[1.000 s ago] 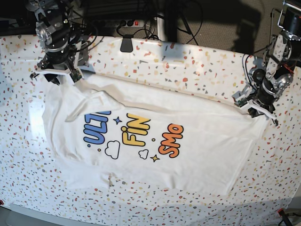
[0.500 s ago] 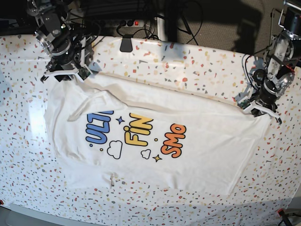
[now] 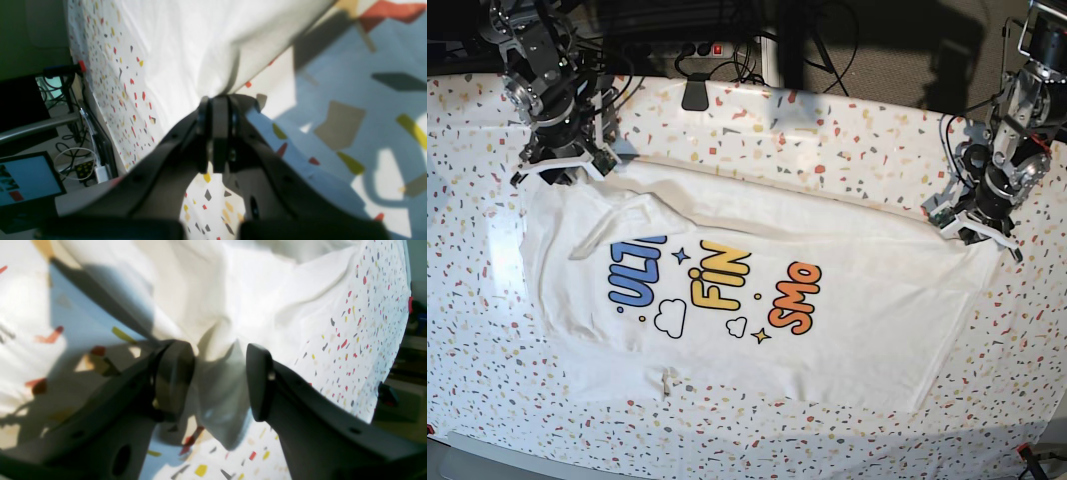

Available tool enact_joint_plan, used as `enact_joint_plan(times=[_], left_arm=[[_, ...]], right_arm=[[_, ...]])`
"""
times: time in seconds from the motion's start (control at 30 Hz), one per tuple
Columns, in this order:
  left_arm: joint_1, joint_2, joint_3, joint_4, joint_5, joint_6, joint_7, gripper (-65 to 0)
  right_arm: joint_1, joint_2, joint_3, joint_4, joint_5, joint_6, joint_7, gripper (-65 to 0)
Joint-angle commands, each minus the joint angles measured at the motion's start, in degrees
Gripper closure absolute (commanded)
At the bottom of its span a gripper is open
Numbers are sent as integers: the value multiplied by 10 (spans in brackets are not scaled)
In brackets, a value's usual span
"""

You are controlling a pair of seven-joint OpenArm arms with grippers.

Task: Fold the T-shirt properly
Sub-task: 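Drag the held shoulder edge back toward the arms' bases, smoothing the shirt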

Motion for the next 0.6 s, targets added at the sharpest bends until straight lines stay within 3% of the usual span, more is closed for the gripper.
enact_joint_plan(times=[0.0,0.07,0.17,0.27,0.47,0.57], left_arm=[[2,-6,0,3,-6,1,12,0],[2,-7,0,3,-23,23,26,0],[2,-14,0,3,-61,39,27,0],[2,-28,0,3,-120,38,28,0],[34,-71,0,40,-225,38,45,0],[78,-101,0,94,-247,38,45,0]], right_arm=[[0,16,4,0,-8,2,-29,-257],[0,24,4,0,-8,0,-61,-158],[-1,32,5,0,-7,-49,-108,0],[-2,33,5,2,-8,-98,-99,0],[-33,33,5,45,-8,-133,-98,0],[-62,33,5,67,-8,-151,-101,0]])
